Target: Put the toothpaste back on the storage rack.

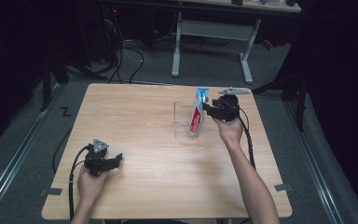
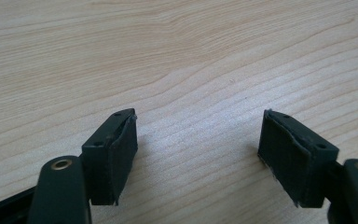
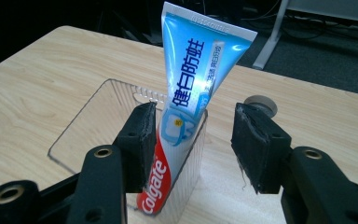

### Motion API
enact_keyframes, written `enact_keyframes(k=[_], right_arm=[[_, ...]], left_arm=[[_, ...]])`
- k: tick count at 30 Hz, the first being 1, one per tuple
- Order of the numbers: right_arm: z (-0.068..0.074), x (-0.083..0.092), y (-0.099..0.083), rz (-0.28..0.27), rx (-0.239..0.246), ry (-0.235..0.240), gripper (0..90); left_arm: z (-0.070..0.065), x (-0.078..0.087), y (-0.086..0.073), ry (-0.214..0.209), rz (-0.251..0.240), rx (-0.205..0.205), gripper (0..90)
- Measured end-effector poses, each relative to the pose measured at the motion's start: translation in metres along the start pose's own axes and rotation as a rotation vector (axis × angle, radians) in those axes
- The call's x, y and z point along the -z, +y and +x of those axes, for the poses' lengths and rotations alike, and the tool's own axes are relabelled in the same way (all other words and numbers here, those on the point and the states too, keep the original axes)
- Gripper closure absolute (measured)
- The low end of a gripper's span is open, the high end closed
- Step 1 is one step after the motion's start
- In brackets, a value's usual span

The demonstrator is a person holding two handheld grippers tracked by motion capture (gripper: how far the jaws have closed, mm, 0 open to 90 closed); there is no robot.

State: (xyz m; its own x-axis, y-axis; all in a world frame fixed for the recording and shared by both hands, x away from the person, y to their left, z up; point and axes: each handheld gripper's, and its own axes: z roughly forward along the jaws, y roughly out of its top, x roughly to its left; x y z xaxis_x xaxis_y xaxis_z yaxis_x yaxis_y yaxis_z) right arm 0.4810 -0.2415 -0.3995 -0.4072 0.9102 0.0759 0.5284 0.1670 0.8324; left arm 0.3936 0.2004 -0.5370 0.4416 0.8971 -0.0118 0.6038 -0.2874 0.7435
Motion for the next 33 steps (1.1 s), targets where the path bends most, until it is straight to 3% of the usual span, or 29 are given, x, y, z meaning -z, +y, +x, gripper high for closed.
enact_keyframes(k=[20,24,33], right_arm=[[0.001,0.039,0.0,-0.044,0.011,0.039,50.9],[0.001,0.044,-0.006,-0.049,0.027,0.025,51.3],[0.0,0.058,-0.01,-0.054,0.016,0.06,51.6]], left_arm=[[0.0,0.0,0.0,0.0,0.0,0.0,28.4],[0.0,0.0,0.0,0.001,0.001,-0.001,28.3],[0.0,0.0,0.0,0.0,0.001,0.0,28.3]])
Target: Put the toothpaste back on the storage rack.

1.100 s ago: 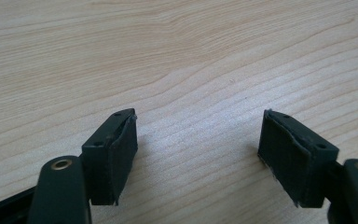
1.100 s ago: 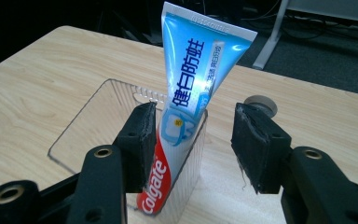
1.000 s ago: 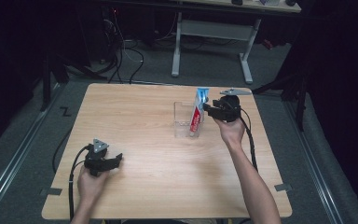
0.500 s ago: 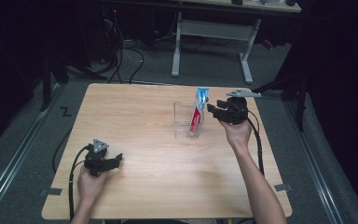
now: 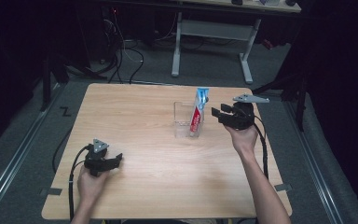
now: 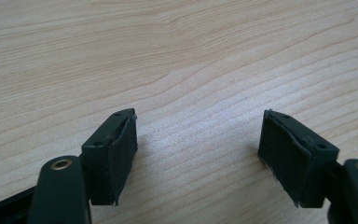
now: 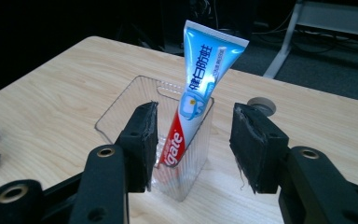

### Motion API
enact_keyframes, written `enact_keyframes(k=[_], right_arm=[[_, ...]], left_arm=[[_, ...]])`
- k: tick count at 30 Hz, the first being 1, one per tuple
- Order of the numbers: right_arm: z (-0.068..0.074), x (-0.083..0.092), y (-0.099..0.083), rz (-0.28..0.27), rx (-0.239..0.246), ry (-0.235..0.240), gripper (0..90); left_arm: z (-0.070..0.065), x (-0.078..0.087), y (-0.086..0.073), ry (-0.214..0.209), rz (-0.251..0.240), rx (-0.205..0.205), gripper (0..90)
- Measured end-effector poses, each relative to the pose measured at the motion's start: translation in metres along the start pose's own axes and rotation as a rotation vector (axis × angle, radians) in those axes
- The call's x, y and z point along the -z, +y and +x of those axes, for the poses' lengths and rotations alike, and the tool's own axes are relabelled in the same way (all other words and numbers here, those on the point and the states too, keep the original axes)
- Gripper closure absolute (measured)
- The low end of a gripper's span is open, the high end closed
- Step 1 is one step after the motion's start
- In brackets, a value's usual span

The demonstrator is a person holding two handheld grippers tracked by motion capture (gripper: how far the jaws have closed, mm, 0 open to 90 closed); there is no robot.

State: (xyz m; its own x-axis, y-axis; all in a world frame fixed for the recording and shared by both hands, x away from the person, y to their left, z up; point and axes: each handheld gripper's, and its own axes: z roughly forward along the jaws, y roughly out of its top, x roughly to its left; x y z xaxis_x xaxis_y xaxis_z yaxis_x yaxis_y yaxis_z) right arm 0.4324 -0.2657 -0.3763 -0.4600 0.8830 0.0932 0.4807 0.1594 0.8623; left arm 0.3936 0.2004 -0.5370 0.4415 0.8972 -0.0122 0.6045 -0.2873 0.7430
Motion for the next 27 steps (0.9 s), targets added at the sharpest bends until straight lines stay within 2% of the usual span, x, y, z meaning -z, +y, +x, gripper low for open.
enact_keyframes(k=[4,10,16,27], right_arm=[[0.0,0.007,-0.003,-0.006,-0.009,0.019,52.4],[-0.006,0.015,-0.014,-0.004,-0.037,0.029,53.0],[-0.009,0.028,-0.028,-0.023,-0.06,0.045,53.2],[-0.016,0.044,-0.046,-0.039,-0.088,0.044,53.5]], left_arm=[[0.0,0.0,0.0,0.0,0.0,0.0,28.3],[0.0,0.0,0.0,0.0,0.0,0.0,28.2],[0.0,0.0,0.0,-0.001,0.001,0.0,28.3],[0.0,0.0,0.0,-0.001,0.001,0.0,28.3]])
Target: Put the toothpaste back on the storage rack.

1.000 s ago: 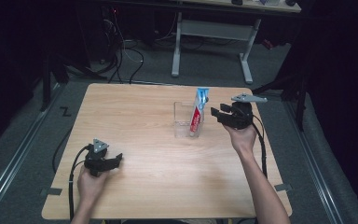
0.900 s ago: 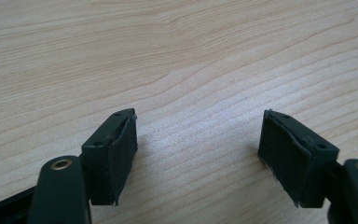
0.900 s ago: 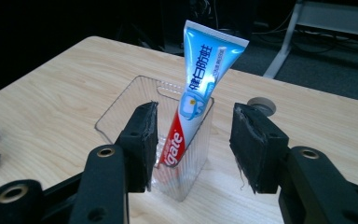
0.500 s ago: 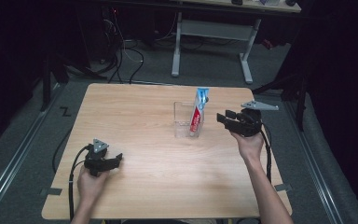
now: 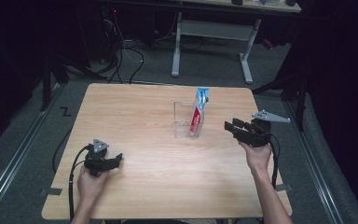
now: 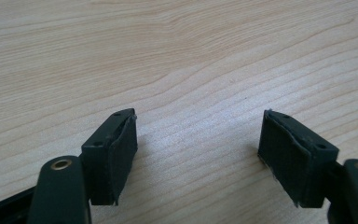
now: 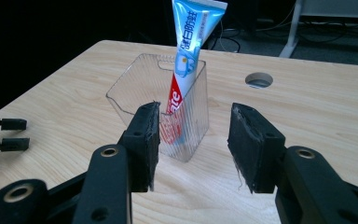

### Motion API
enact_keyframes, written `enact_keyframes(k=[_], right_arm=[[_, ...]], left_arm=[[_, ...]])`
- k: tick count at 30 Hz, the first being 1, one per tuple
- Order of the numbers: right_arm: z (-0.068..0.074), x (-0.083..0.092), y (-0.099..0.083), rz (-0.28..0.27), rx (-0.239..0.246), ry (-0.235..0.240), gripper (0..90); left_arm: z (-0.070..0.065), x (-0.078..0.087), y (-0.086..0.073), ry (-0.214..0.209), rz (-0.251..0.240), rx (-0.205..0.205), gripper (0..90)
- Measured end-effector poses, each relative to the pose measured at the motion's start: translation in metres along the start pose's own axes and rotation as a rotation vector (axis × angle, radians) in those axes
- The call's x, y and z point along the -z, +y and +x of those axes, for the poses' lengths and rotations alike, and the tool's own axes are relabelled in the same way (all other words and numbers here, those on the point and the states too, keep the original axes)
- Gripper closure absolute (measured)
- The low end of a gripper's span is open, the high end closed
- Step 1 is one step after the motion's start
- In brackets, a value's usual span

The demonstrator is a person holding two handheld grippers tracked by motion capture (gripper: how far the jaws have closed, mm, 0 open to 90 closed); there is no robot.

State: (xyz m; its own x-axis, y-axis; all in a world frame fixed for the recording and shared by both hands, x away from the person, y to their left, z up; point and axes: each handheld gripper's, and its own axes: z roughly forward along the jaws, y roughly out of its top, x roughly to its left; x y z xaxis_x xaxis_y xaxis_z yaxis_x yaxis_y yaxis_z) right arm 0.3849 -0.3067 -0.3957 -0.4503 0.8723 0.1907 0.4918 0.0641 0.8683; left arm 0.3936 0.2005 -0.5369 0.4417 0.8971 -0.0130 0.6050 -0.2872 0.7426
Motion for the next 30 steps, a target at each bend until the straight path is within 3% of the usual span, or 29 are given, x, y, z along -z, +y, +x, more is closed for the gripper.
enact_keyframes(k=[16,30], right_arm=[[-0.01,0.012,-0.036,-0.004,-0.062,-0.008,53.5],[-0.012,0.01,-0.065,0.012,-0.102,-0.009,54.5]], left_arm=[[0.0,0.0,0.0,0.0,0.0,0.0,28.3],[0.0,0.0,0.0,0.001,0.0,0.0,28.2]])
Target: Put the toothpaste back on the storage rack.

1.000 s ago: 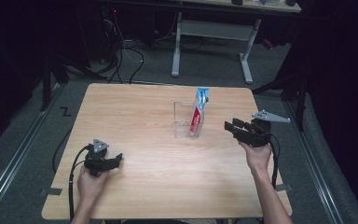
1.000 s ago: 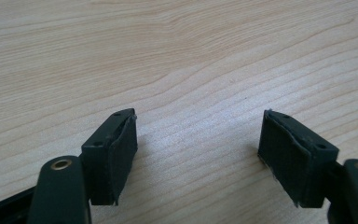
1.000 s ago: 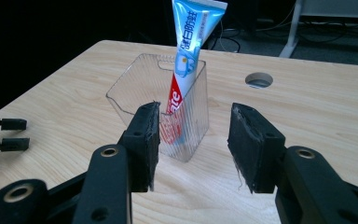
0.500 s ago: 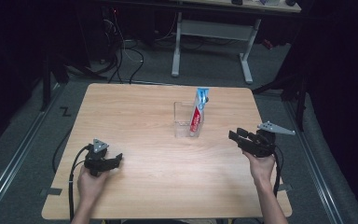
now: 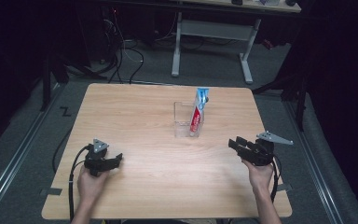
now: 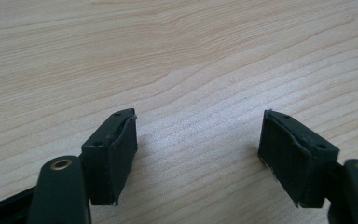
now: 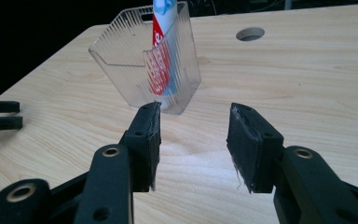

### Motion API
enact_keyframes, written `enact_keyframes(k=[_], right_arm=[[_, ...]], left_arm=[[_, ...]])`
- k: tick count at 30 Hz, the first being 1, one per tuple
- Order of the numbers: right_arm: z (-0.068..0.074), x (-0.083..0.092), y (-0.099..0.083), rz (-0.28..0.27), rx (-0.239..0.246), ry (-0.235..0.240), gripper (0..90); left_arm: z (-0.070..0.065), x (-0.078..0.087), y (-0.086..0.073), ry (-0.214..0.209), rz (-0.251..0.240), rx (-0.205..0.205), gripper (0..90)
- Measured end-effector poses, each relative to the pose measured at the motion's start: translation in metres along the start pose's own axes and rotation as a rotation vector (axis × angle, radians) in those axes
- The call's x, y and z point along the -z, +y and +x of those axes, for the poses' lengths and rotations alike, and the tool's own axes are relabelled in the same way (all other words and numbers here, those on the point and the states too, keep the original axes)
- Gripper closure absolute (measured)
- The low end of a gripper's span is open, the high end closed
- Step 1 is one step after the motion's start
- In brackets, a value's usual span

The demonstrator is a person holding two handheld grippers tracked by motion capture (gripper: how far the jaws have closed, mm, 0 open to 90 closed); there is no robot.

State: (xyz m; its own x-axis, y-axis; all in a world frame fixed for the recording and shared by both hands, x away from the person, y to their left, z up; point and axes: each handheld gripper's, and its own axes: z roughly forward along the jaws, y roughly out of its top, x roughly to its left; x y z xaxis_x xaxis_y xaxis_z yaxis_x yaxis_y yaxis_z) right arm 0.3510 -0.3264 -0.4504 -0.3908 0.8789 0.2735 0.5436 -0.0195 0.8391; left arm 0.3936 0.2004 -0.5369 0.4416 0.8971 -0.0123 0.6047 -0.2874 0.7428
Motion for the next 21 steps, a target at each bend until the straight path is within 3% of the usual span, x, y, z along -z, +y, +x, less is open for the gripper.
enact_keyframes(k=[18,21], right_arm=[[-0.008,-0.014,-0.022,0.033,-0.019,-0.062,57.1],[-0.008,-0.02,-0.025,0.046,-0.003,-0.085,57.8]], left_arm=[[0.0,0.0,0.0,-0.001,0.001,-0.002,27.7],[0.0,0.0,0.0,-0.001,0.0,-0.001,27.6]])
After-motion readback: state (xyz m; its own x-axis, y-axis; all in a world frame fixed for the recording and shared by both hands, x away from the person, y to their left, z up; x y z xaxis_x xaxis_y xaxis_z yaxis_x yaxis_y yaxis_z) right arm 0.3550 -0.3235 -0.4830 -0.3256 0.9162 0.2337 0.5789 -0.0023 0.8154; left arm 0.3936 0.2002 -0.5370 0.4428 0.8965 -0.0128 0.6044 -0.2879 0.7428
